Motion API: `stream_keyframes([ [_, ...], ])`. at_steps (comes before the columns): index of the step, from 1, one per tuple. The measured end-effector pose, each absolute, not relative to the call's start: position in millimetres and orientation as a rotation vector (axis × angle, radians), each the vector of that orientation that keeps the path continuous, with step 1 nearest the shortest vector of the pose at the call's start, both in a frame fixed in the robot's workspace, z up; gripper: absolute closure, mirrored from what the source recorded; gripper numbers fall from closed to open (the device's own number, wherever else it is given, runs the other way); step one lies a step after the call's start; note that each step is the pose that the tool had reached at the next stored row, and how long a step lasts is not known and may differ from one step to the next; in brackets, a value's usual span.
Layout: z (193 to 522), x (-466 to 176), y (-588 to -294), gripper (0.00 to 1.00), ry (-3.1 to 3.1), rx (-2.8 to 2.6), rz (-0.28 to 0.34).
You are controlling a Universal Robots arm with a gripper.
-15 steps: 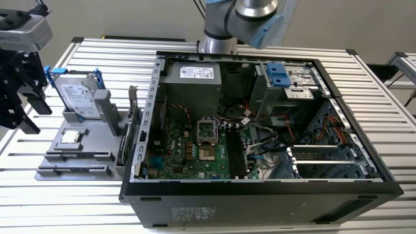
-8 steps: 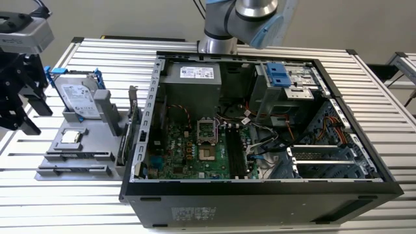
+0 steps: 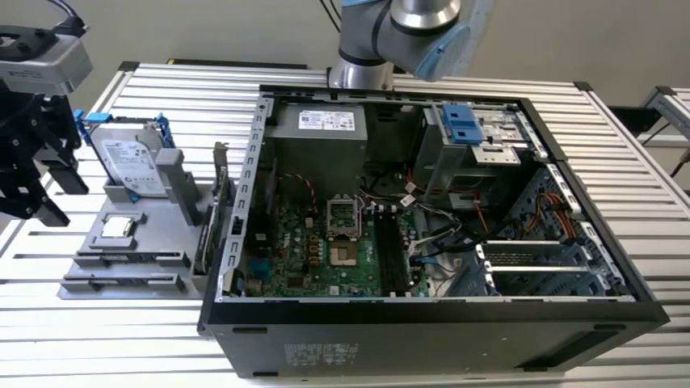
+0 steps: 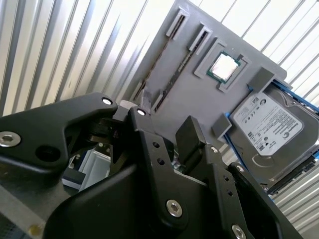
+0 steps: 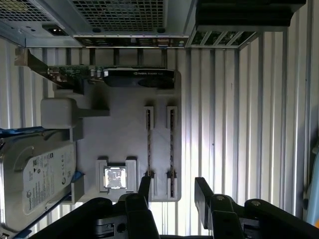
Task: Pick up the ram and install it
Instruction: 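Pick up the ram and move it above insertion slot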
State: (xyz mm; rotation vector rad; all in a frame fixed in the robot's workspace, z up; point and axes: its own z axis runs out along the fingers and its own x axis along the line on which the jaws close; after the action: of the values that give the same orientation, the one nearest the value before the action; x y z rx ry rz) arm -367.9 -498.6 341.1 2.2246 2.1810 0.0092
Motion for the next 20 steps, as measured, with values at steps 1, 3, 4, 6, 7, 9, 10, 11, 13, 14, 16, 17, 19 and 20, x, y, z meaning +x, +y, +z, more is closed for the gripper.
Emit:
stream_keyframes([
  [1,340.6,-367.9,-498.6,0.0,2.182,2.224,0.009],
  [3,339.5,-367.9,-498.5,0.0,2.183,2.224,0.008],
  [4,339.0,-367.8,-498.6,0.0,2.183,2.224,0.007],
  [6,338.0,-367.8,-498.6,0.0,2.183,2.224,0.007],
  [7,337.5,-367.8,-498.6,0.0,2.183,2.224,0.007],
  [9,336.8,-367.8,-498.6,0.0,2.183,2.224,0.007],
  [10,336.5,-367.8,-498.6,0.0,2.183,2.224,0.007],
  [11,336.2,-367.8,-498.6,0.0,2.183,2.224,0.007],
  [13,335.5,-367.8,-498.6,0.0,2.183,2.224,0.007],
  [14,335.3,-367.8,-498.6,0.0,2.183,2.224,0.006],
  [16,334.7,-367.8,-498.6,0.0,2.183,2.224,0.006],
  [17,334.4,-367.8,-498.6,0.0,2.183,2.224,0.007],
  [19,333.8,-367.9,-498.5,0.0,2.183,2.224,0.006],
  [20,333.5,-367.9,-498.5,0.0,2.183,2.224,0.006],
])
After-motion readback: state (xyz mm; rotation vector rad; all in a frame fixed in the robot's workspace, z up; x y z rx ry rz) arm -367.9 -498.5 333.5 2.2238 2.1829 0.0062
